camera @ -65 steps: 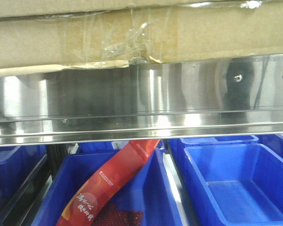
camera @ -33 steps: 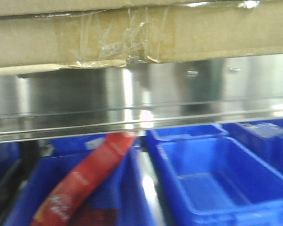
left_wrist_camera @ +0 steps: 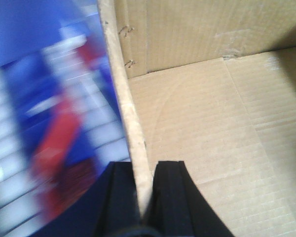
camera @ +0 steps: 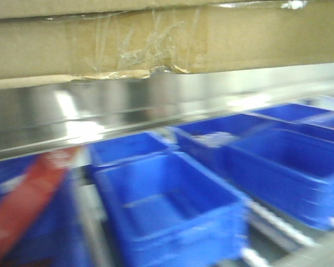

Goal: Grab carton from right shelf to conveyor
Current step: 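Hold the carton and drive the base away from the shelf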

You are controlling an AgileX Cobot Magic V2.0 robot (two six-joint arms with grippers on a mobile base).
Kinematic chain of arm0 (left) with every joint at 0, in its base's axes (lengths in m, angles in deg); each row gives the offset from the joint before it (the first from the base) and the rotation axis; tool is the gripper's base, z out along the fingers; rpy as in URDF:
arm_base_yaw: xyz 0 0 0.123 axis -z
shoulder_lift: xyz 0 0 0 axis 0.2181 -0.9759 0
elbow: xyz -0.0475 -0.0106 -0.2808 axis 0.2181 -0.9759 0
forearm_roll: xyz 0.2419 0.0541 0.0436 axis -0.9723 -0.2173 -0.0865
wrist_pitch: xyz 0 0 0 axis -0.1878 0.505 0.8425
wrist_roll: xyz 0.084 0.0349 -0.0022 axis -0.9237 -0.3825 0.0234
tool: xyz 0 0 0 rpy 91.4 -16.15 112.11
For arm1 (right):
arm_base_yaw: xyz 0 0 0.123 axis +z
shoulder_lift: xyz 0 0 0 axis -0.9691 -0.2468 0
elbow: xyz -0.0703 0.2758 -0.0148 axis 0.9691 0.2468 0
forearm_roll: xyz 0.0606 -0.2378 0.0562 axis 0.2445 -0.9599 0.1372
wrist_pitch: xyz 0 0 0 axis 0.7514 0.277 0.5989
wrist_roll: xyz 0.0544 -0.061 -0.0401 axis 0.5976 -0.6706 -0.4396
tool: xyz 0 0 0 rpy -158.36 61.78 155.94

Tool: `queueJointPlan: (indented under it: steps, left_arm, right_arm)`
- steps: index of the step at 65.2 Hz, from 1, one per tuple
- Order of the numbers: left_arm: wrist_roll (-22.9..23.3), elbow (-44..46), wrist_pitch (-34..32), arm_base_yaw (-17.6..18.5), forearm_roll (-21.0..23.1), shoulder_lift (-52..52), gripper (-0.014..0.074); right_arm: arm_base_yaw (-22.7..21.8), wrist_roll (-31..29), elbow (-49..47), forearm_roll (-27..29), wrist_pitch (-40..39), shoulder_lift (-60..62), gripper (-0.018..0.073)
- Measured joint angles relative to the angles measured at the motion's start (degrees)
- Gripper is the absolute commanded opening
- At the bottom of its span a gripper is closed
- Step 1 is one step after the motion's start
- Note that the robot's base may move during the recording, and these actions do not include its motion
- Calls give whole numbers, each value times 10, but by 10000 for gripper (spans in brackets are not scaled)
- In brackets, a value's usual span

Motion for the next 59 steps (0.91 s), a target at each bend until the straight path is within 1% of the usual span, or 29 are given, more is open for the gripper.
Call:
queueJointPlan:
  steps: [59]
  left_arm:
    - [0,0,0,0,0,0,-13]
  right_arm:
    - [0,0,0,0,0,0,-69]
